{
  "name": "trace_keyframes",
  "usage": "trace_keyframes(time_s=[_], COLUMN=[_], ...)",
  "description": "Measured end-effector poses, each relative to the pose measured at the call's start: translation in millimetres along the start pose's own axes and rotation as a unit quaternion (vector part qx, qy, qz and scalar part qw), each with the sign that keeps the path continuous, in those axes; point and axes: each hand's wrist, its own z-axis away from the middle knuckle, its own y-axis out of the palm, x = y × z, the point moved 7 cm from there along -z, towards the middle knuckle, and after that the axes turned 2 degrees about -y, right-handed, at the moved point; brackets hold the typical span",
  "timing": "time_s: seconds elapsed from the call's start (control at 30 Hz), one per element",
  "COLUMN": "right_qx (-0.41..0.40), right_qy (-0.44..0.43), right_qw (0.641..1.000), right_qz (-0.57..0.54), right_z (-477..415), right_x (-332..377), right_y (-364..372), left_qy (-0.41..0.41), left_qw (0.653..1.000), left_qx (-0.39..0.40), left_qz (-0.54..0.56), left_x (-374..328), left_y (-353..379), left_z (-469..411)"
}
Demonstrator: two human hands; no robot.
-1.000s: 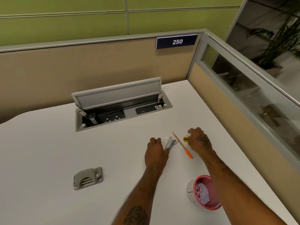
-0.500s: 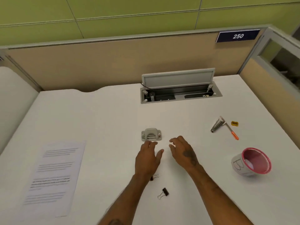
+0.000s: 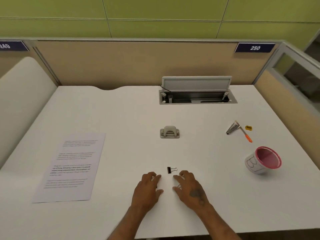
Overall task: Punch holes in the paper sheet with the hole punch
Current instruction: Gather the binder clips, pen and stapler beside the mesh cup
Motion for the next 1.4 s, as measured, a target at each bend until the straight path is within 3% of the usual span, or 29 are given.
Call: trace_keyframes(time_s=[0.2,0.33,0.5,0.7,1.1,1.4], right_qx=[0.012,0.003,-0.01,-0.037,-0.078,-0.118], right_qy=[-0.02,-0.026,0.011,0.026,0.058,0.094], right_qw=[1.0,0.999,0.998,0.998,0.995,0.989], right_qz=[-0.013,0.038,0.063,0.046,-0.004,0.0], right_z=[15,15,18,20,15,-14], right_x=[-5,-5,-15,-26,-42,-67], right_y=[13,7,-8,-23,-48,-103], left_qy=[-0.014,-0.046,-0.067,-0.002,0.042,0.094], left_qw=[1.0,0.997,0.993,0.997,0.994,0.993], left_qx=[-0.025,-0.051,-0.077,-0.082,-0.006,-0.043], left_qz=[0.005,0.021,0.06,0.01,-0.098,-0.055], left_x=[-3,-5,-15,-48,-55,-68], left_y=[5,4,-4,-19,2,-9], left_z=[3,5,-4,-38,-60,-87])
